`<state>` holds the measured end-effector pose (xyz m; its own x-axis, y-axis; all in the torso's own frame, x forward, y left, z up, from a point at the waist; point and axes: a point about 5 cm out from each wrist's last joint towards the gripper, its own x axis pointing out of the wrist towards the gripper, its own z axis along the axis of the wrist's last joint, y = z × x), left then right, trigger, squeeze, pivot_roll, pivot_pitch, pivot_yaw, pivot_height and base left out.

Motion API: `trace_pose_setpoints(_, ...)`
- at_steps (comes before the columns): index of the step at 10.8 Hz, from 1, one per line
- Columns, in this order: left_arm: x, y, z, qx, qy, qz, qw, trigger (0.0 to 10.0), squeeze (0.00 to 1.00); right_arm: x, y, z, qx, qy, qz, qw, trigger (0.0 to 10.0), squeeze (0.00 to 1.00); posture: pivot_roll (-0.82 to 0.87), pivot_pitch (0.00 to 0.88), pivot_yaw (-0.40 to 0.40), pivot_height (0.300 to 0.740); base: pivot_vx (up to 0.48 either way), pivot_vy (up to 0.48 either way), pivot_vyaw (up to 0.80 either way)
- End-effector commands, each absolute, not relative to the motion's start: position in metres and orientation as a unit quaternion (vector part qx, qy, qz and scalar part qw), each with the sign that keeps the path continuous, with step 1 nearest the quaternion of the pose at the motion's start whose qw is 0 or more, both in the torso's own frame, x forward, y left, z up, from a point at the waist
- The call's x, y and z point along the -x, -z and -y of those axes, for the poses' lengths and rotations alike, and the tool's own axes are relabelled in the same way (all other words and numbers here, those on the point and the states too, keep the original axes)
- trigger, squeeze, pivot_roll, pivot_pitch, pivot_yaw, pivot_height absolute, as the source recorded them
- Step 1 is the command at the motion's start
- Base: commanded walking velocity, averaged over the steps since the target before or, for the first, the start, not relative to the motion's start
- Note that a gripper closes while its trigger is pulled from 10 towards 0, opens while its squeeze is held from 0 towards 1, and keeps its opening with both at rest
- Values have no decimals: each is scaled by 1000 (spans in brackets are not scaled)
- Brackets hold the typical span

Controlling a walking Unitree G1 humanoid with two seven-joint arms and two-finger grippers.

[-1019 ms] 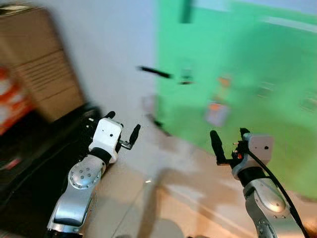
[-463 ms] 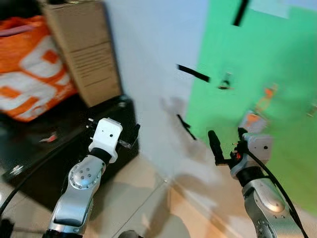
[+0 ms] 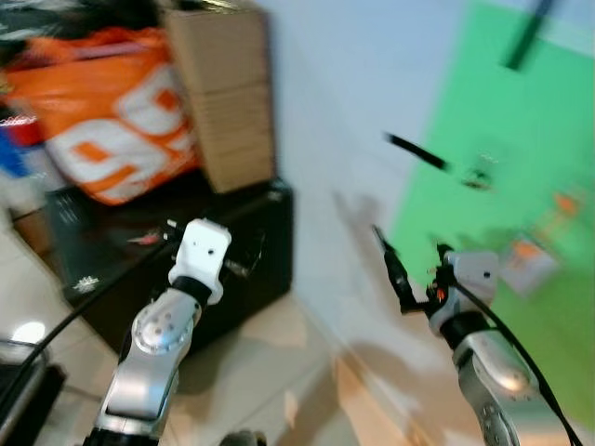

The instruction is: Hang keys on a hook

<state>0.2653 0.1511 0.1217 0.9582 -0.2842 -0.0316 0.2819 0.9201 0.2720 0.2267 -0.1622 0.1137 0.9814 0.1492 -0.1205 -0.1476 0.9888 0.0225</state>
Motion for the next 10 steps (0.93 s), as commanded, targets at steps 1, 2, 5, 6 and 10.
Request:
trace_pose_setpoints(1,-269,-124,-156,-141,133,7,981,10000,247,-230,-115,163,-15,-67,-63,996,10000,1000,-2,0,6,740,345,0,800)
trace_pose_setpoints(2,-270,-125,-156,-138,131,8,982,10000,247,-231,-115,166,-24,-53,-60,997,10000,1000,-1,0,1,740,368,0,794)
trace_pose_setpoints(5,-270,-125,-156,-136,131,5,982,10000,247,-232,-116,168,-21,-47,-60,997,10000,1000,-5,0,5,740,368,0,767)
trace_pose_setpoints(6,-270,-125,-156,-136,132,5,982,10000,247,-231,-116,168,-20,-43,-60,997,10000,1000,-5,0,5,740,364,0,0)
trace_pose_setpoints(10,-271,-123,-155,-143,142,2,980,10000,251,-232,-117,172,-21,-21,-56,998,10000,1000,-8,0,9,740,367,0,0)
